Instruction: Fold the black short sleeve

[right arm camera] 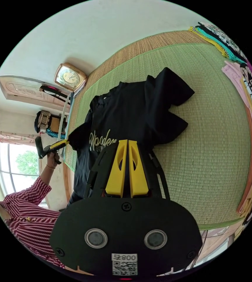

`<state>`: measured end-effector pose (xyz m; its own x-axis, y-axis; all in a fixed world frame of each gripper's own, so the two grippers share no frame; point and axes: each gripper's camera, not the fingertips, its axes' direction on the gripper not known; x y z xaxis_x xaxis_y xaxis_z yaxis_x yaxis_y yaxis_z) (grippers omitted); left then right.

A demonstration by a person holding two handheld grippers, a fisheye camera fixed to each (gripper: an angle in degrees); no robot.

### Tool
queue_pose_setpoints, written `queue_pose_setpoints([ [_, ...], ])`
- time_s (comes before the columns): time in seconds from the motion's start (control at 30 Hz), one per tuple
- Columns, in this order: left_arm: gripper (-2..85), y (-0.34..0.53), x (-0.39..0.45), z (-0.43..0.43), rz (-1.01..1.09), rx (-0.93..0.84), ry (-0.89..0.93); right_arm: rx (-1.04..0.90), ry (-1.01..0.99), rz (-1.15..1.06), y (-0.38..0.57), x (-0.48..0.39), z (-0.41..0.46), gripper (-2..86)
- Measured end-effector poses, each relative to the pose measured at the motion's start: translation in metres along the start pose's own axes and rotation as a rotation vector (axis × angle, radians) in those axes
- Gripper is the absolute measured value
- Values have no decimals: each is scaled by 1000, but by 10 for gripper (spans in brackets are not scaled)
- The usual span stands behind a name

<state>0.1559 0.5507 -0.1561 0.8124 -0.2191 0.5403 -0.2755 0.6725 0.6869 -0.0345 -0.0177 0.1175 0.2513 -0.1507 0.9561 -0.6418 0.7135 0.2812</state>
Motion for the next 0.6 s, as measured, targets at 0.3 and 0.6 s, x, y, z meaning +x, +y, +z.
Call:
queue_pose_setpoints([
  [0.3,19,77,-163,-93,-575,308,29,94,76,80,89,31,-21,1],
  [0.6,2,33,-105,9,-414,33,124,-24,298,113,126,43,22,0],
])
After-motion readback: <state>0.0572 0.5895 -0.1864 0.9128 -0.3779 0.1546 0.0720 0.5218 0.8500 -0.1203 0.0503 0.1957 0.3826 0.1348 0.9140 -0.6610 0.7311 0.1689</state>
